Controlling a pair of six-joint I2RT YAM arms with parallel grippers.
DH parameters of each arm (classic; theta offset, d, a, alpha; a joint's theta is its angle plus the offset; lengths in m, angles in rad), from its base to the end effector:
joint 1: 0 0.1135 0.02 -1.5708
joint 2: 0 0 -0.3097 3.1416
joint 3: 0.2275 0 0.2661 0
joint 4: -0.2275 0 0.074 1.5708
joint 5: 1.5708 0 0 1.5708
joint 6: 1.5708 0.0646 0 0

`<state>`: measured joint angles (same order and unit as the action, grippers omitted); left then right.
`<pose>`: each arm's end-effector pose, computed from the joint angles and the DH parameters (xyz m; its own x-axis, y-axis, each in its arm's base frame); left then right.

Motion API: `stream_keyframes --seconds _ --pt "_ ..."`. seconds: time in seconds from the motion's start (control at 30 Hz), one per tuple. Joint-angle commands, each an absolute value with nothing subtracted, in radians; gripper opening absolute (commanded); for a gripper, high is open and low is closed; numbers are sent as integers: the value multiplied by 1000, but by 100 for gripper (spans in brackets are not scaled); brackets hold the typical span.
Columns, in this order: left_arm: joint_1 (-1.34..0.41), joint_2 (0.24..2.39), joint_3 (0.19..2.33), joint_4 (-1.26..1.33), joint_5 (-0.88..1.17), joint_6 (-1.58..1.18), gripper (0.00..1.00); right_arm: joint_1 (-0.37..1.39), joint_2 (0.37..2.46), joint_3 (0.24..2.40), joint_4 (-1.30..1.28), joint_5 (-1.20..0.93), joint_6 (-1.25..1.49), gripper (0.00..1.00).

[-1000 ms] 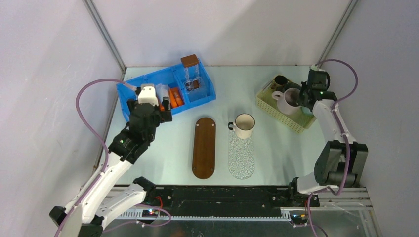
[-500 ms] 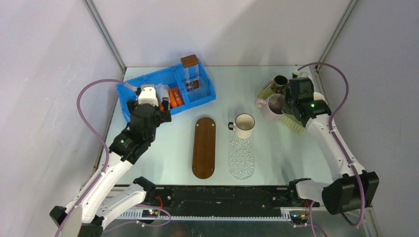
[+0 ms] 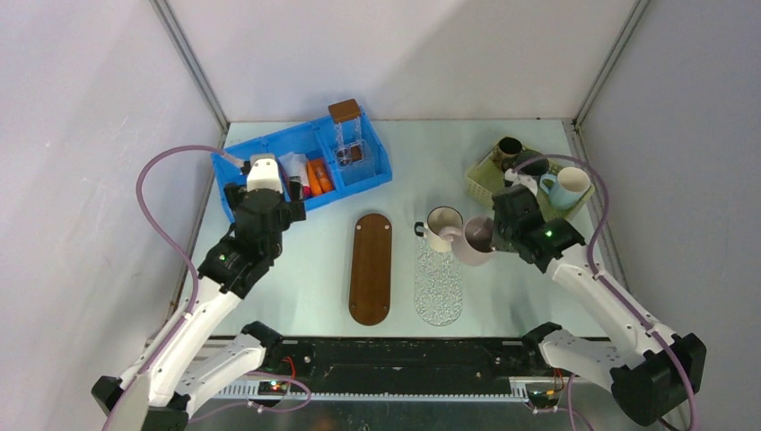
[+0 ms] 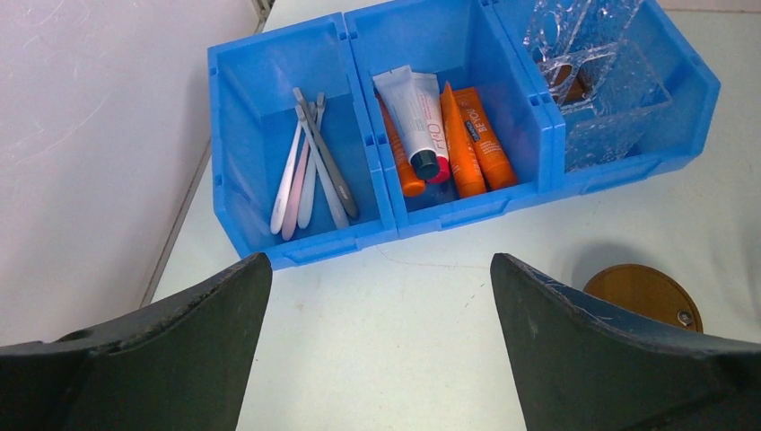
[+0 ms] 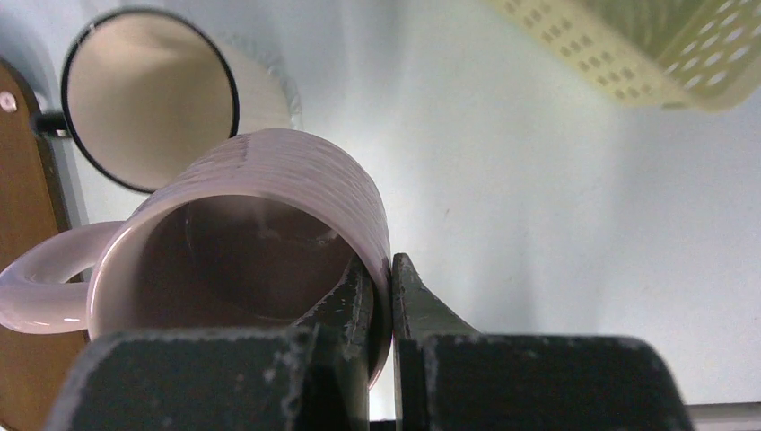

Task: Prepare toiletry sets of a toothbrush and toothpaste on the tray
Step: Place the cup on the tray.

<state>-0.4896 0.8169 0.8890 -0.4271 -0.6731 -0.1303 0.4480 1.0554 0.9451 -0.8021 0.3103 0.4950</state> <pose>0.1769 -0.0486 0.3745 -0.2849 0.0367 -0.9579 -0.1868 0.9780 0.0930 0.2019 0.0752 0.3069 -0.7433 0.1447 -0.6531 0.1239 0.9892 0.0781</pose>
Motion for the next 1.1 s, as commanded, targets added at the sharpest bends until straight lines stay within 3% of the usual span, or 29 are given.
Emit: stream_keyframes --seconds 0.0,0.33,1.07 --pt "-479 788 876 -372 -726 -116 100 531 991 913 -725 355 613 0" --pt "-476 786 866 -361 -753 -111 100 673 1068 833 -601 350 620 0" --pt "-469 798 859 -353 -759 -106 100 711 1183 752 -370 352 499 0"
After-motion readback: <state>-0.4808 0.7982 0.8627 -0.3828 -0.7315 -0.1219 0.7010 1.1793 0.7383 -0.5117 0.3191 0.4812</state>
